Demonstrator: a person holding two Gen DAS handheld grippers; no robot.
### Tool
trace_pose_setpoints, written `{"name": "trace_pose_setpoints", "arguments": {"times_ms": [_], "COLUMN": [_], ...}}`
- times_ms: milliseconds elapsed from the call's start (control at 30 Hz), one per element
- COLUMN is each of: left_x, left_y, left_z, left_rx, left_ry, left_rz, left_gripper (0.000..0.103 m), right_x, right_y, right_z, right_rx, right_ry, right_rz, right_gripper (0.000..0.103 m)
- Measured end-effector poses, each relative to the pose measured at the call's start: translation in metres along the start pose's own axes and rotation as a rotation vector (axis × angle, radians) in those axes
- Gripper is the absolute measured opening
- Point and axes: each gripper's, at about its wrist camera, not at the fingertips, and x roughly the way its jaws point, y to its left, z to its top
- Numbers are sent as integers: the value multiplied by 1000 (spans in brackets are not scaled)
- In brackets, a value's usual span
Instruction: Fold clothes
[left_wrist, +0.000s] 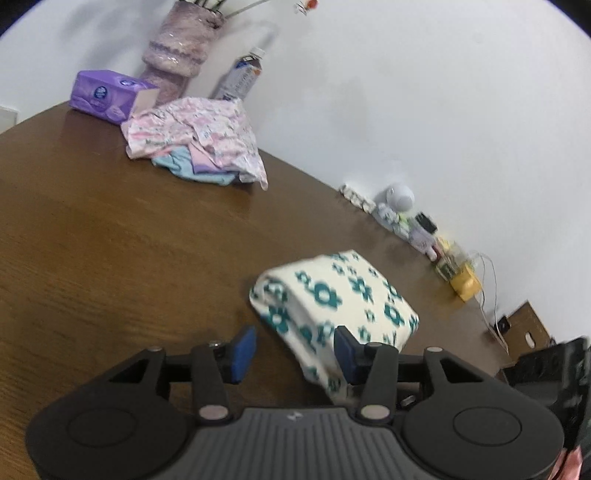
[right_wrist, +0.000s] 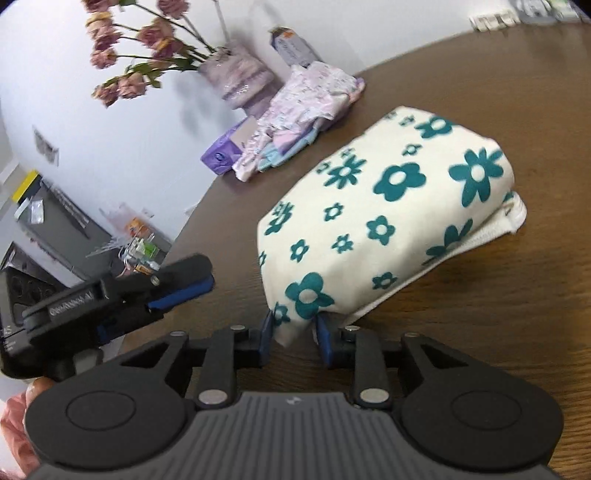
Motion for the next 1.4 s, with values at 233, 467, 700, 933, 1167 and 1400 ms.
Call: {"name": "trace_pose_setpoints", "arguments": {"times_ms": [233, 467, 700, 933, 1167, 1400], "left_x": [25, 40, 43, 37, 31, 31], "left_y": [-27, -53, -43, -8, 17, 23], "left_z": [-10, -26, -19, 7, 28, 48], "left_rx": [90, 235, 286, 227, 183, 187], "left_ry": [86, 83, 77, 1, -39, -35], "left_rz": [-79, -26, -12, 109, 133, 40], "left_gripper": [48, 17, 14, 14, 17, 51], "right_x": [-59, -47, -31, -26, -6, -29], "right_y": [-37, -67, -92, -67, -11, -25], "right_z": [20, 55, 64, 37, 15, 22], "right_rx": [-107, -231, -112, -77, -133, -19], "right_ry": [-178, -171, -109, -49, -42, -133], "right_rz": [-205, -123, 16, 105, 68, -17], "right_gripper": [42, 44, 33, 25, 27, 49]}}
